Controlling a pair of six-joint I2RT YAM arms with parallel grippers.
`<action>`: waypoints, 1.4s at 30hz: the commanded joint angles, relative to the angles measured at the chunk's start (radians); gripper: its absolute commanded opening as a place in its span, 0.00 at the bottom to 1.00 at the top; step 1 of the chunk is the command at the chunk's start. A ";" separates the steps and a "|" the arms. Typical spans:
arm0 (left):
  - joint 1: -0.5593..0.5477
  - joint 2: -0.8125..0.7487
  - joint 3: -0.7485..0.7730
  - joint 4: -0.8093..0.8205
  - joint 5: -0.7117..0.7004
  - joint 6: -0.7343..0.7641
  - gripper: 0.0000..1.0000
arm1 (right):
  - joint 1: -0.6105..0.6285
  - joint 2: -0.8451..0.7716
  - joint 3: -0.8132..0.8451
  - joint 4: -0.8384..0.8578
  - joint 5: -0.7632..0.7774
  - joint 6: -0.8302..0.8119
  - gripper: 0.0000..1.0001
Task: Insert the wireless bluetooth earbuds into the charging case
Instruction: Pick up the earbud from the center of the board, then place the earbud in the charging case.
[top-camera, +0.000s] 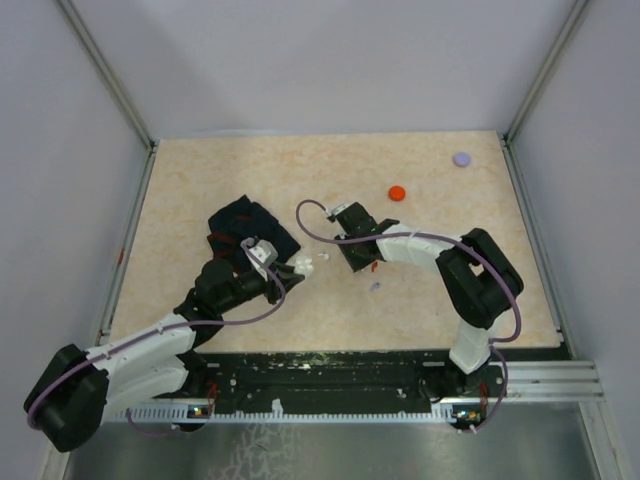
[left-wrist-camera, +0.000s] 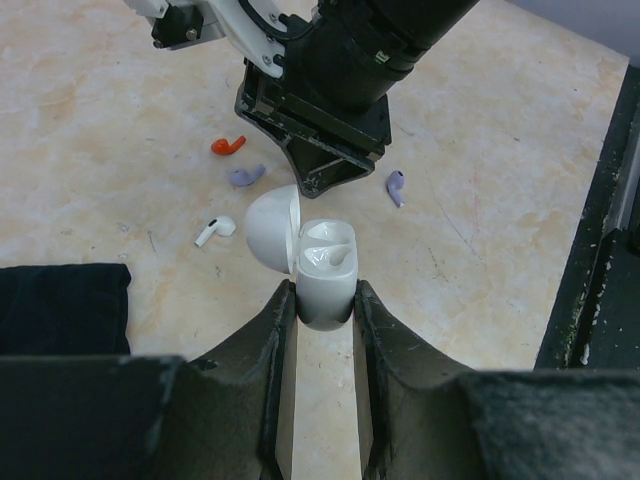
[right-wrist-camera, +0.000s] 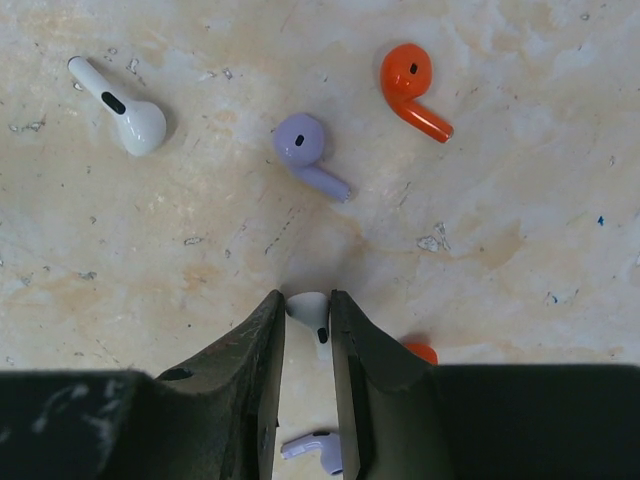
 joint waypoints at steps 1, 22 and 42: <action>0.002 -0.005 -0.014 0.064 0.025 0.007 0.01 | -0.008 0.007 0.039 -0.037 0.021 0.008 0.24; 0.002 0.043 -0.128 0.544 0.040 0.044 0.00 | 0.109 -0.491 -0.079 0.170 0.095 0.022 0.22; 0.000 0.244 -0.066 0.860 0.061 0.035 0.00 | 0.244 -0.767 -0.291 0.662 -0.088 0.110 0.22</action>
